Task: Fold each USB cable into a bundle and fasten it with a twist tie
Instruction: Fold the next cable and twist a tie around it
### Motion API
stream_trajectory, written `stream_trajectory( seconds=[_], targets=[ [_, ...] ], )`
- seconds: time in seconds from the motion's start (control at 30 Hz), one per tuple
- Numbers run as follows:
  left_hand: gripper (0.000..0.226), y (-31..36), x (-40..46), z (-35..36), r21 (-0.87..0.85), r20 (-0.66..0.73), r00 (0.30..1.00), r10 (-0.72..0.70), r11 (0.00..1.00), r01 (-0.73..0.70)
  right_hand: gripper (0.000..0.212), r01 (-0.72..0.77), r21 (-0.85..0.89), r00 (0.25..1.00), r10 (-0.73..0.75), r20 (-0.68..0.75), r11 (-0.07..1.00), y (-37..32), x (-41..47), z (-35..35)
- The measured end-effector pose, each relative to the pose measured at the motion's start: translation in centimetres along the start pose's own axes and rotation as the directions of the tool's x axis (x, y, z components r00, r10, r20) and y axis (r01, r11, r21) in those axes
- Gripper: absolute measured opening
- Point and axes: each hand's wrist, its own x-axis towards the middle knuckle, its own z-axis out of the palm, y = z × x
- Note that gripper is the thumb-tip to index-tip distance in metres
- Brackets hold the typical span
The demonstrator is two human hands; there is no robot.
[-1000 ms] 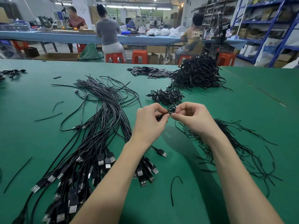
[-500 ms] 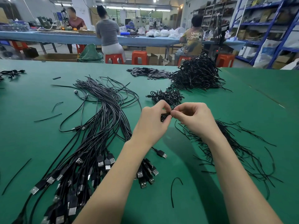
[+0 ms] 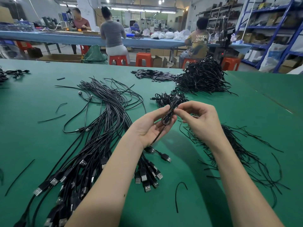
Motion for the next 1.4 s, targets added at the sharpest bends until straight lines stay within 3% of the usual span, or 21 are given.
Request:
stream_trajectory(
  seconds=[0.13, 0.3, 0.5, 0.63, 0.7, 0.73, 0.8, 0.87, 0.9, 0.93, 0.97, 1.0, 1.07, 1.1, 1.13, 1.17, 1.23, 1.4],
  targets=[
    [0.016, 0.1, 0.0, 0.0, 0.013, 0.022, 1.0, -0.019, 1.0, 0.019, 0.004, -0.005, 0.004, 1.0, 0.005, 0.012, 1.0, -0.2, -0.1, -0.3],
    [0.027, -0.1, -0.2, 0.0, 0.035, 0.016, 1.0, -0.004, 0.999, 0.004, 0.008, 0.007, -0.029, 1.0, -0.006, 0.025, 1.0, -0.5, -0.2, -0.3],
    [0.026, -0.2, -0.3, 0.2, 0.035, 0.031, 0.999, 0.006, 0.999, -0.007, 0.009, 0.018, -0.081, 0.999, -0.015, 0.042, 0.997, -0.8, -0.1, -0.6],
    [0.017, -0.1, -0.2, 0.3, 0.207, 0.056, 0.982, 0.178, 0.961, -0.186, 0.008, -0.005, -0.078, 0.999, 0.008, 0.044, 0.997, -1.1, 0.0, -0.3],
    [0.014, -0.2, -0.1, 0.8, 0.296, 0.104, 0.919, 0.381, 0.87, -0.394, 0.004, -0.153, 0.208, 0.988, 0.141, 0.068, 0.966, -1.1, 0.1, -0.1],
    [0.016, -0.3, 0.0, 1.0, 0.364, 0.153, 0.86, 0.487, 0.781, -0.507, 0.003, -0.294, 0.439, 0.956, 0.258, 0.142, 0.849, -1.0, 0.1, -0.1],
    [0.02, -0.7, 0.0, 1.3, 0.478, 0.305, 0.712, 0.633, 0.545, -0.689, 0.011, -0.576, 0.725, 0.805, 0.416, 0.424, 0.376, -0.7, -0.1, -0.2],
    [0.019, -0.9, 0.1, 1.2, 0.515, 0.439, 0.615, 0.655, 0.378, -0.77, 0.033, -0.666, 0.744, 0.672, 0.389, 0.63, -0.053, 0.1, -0.5, 0.0],
    [0.017, -0.8, 0.1, 1.0, 0.541, 0.472, 0.6, 0.646, 0.325, -0.776, 0.039, -0.665, 0.733, 0.649, 0.371, 0.664, -0.147, 0.3, -0.6, 0.2],
    [0.016, -0.7, 0.2, 0.7, 0.574, 0.473, 0.606, 0.64, 0.298, -0.763, 0.043, -0.668, 0.73, 0.645, 0.38, 0.663, -0.142, 0.4, -0.7, 0.4],
    [0.015, -0.6, 0.4, 0.4, 0.602, 0.436, 0.628, 0.645, 0.309, -0.736, 0.041, -0.679, 0.734, 0.662, 0.414, 0.625, -0.021, 0.2, -0.6, 0.4],
    [0.014, -0.5, 0.5, 0.1, 0.619, 0.351, 0.669, 0.655, 0.374, -0.691, 0.034, -0.678, 0.709, 0.702, 0.46, 0.544, 0.197, 0.0, -0.4, 0.4],
    [0.014, -0.4, 0.8, -0.4, 0.526, 0.13, 0.783, 0.608, 0.627, -0.575, 0.021, -0.526, 0.498, 0.849, 0.458, 0.262, 0.689, 0.0, 0.1, 0.3],
    [0.013, -0.4, 0.9, -0.6, 0.44, 0.058, 0.828, 0.557, 0.73, -0.522, 0.022, -0.387, 0.324, 0.922, 0.368, 0.121, 0.863, 0.2, 0.2, 0.3],
    [0.012, -0.4, 1.2, -0.8, 0.384, 0.013, 0.855, 0.519, 0.787, -0.484, 0.025, -0.229, 0.137, 0.973, 0.228, 0.022, 0.964, 0.3, 0.2, 0.3],
    [0.012, -0.4, 1.4, -1.1, 0.359, -0.012, 0.869, 0.495, 0.813, -0.459, 0.025, -0.078, -0.031, 0.997, 0.077, -0.015, 0.996, 0.5, 0.0, 0.3],
    [0.012, -0.4, 1.5, -1.3, 0.35, -0.023, 0.884, 0.467, 0.832, -0.431, 0.021, 0.116, -0.198, 0.993, -0.116, 0.01, 0.973, 0.7, -0.3, 0.7],
    [0.01, -0.6, 1.5, -1.5, 0.356, 0.002, 0.91, 0.414, 0.851, -0.387, 0.005, 0.225, -0.329, 0.971, -0.239, -0.002, 0.917, 0.5, -0.2, 1.0]
  ],
)
